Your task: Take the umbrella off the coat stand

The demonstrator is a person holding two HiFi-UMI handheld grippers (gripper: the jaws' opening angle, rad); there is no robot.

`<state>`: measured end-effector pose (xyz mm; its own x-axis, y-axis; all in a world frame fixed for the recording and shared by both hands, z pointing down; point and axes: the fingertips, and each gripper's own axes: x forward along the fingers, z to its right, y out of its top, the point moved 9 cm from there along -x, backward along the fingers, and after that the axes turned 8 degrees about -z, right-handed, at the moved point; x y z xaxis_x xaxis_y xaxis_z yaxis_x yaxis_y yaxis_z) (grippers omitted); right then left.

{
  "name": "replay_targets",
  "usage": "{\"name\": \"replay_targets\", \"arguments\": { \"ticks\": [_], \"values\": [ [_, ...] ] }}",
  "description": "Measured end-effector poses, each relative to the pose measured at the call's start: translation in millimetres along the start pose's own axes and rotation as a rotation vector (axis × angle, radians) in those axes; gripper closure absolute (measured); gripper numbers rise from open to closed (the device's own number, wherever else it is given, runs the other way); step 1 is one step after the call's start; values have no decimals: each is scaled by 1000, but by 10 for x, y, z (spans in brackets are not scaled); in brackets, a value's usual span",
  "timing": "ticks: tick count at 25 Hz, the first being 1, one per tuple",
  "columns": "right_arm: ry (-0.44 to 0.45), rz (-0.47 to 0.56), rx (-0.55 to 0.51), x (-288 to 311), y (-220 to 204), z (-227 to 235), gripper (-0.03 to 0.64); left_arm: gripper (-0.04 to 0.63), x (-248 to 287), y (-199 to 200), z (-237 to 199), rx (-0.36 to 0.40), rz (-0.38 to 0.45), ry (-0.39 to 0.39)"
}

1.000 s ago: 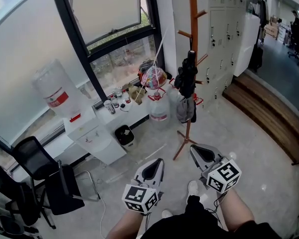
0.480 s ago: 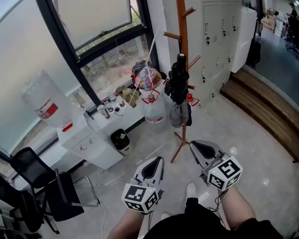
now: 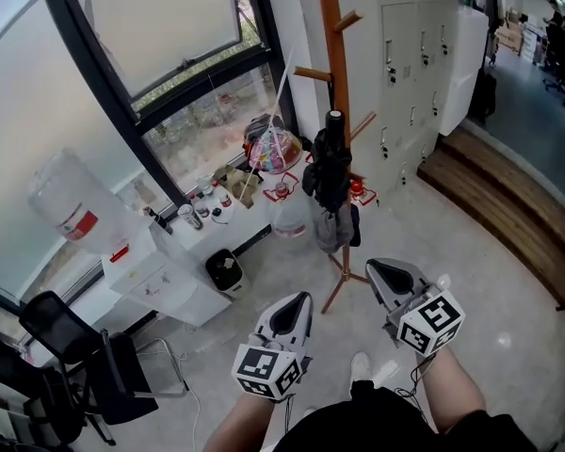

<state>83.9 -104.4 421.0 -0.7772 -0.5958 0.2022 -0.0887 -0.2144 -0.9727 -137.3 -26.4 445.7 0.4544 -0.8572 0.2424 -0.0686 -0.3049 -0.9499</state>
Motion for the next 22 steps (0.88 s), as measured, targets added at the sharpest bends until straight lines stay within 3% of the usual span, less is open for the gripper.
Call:
{"name": "replay_targets", "arguments": {
  "ticks": [22],
  "values": [
    [72,-5,16,353,184,1102,563,572,1077,397,-1,12,-1,67]
  ]
}}
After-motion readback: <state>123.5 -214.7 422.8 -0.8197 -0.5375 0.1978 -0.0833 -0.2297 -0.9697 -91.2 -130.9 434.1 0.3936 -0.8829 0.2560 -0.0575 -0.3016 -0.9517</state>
